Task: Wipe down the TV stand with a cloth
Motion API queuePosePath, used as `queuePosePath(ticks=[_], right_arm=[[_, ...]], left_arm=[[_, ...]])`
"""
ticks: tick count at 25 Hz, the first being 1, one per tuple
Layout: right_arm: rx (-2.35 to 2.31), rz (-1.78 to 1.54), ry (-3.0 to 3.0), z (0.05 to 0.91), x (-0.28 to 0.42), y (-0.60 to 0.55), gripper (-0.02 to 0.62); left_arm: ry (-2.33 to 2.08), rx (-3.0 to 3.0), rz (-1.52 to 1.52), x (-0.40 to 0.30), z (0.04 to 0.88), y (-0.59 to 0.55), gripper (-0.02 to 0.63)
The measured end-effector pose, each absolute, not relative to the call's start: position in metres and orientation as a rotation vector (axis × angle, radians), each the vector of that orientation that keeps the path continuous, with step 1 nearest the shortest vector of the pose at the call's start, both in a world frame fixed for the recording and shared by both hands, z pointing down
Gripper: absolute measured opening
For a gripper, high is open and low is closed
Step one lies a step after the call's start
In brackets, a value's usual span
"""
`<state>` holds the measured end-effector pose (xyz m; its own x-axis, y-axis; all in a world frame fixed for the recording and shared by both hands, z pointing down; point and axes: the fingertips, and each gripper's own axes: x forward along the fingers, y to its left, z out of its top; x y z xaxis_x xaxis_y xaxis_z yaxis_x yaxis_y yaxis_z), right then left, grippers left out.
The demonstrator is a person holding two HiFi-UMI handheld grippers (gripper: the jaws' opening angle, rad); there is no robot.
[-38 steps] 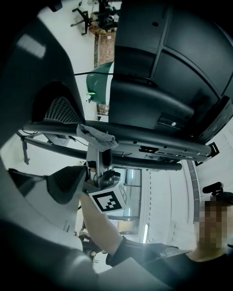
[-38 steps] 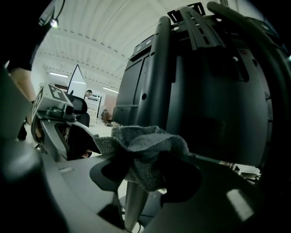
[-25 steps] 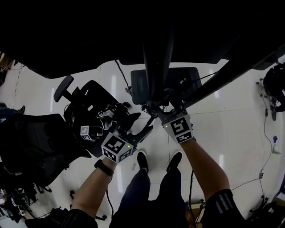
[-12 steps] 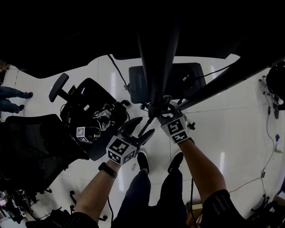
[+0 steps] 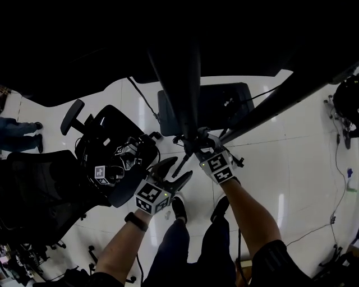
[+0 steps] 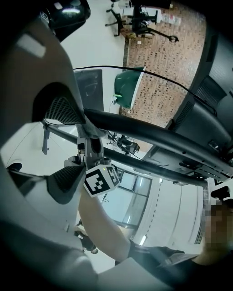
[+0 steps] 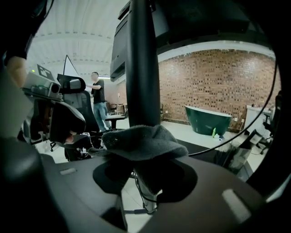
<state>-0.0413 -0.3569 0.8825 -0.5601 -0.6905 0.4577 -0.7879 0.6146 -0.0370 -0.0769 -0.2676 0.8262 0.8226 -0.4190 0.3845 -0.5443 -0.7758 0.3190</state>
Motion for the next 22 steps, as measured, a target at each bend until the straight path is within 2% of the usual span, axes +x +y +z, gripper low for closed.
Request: queuePosePath(ticks=[1,2,9,16,22], right_arm=[[1.192,0.335,-2.453,0.876,-0.037,-0.352,0.120],[1.208,0.333,-2.465,0.869,-0.033,-0.347,0.032],[1.301,0.200,-2.557,0.763,0.004,-0.311,0.032],[1.421,-0.168,-2.628,0.557,0.059,-0.283,0.032],[1.565,-0.352,-2.621,0.396,0.124,-0.273,0.032]], left_arm=[[-0.713,2.593,0.406,-0.074,0.820,-0.266,0.314],[-0.706,2.605,0.404,-0.072,0.813,-0.264,0.314],[-0.648,2.700,0.339,-0.045,0.734,-0.251,0.314],[-0.625,2.891,0.215,-0.011,0.600,-0.233,0.313],[-0.638,3.089,0.030,0.023,0.456,-0.234,0.313]])
